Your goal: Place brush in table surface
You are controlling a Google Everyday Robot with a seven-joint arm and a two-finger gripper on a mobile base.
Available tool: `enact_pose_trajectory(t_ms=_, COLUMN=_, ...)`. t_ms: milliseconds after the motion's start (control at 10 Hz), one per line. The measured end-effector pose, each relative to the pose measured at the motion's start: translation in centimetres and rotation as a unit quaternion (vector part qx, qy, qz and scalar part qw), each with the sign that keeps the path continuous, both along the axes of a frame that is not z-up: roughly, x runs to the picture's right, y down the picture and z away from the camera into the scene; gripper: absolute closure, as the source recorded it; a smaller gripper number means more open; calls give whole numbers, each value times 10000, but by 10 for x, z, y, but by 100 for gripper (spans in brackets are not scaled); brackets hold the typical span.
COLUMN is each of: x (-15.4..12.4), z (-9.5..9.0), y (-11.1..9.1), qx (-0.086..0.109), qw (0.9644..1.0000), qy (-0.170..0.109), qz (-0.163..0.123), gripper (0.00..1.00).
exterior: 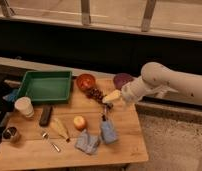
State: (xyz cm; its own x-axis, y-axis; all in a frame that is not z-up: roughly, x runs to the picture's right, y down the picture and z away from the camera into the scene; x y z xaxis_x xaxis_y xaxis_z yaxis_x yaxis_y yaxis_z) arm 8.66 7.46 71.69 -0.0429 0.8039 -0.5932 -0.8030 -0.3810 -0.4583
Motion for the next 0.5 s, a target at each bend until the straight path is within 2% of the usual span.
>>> enact_pose_trajectory(t_ms=300, x=-2, z=4, y=4, qx=-58, qw=10000, qy=61, qz=-37, gripper=24)
enact_pose_trajectory(t_ms=500, x=-16, z=19, y=16, qx=-174, qw=9990, qy=271, qz=-313, gripper=24)
